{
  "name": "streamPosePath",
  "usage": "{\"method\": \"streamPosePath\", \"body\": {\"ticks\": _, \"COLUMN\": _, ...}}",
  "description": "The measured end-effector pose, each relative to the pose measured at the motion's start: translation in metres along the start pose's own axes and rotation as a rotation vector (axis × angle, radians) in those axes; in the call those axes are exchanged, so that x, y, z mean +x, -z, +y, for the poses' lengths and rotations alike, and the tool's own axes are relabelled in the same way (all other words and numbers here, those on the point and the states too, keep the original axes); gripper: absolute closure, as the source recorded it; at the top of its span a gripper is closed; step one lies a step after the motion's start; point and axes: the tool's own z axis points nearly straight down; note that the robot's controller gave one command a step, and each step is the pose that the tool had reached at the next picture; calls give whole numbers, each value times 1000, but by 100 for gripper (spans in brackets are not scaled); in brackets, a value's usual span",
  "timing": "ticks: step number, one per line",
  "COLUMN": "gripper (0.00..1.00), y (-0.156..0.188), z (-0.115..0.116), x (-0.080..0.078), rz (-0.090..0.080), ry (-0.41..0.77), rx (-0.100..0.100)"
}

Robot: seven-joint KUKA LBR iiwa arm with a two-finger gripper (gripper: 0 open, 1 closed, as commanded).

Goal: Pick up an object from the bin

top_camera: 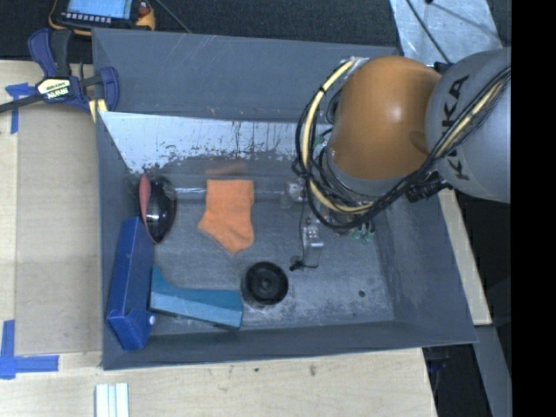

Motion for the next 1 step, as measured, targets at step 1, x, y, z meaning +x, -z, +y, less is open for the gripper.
{"method": "streamPosePath", "body": {"ticks": 1, "gripper": 0, "y": 5, "z": 0, "x": -2, "rz": -9, "ry": -2, "rx": -1}}
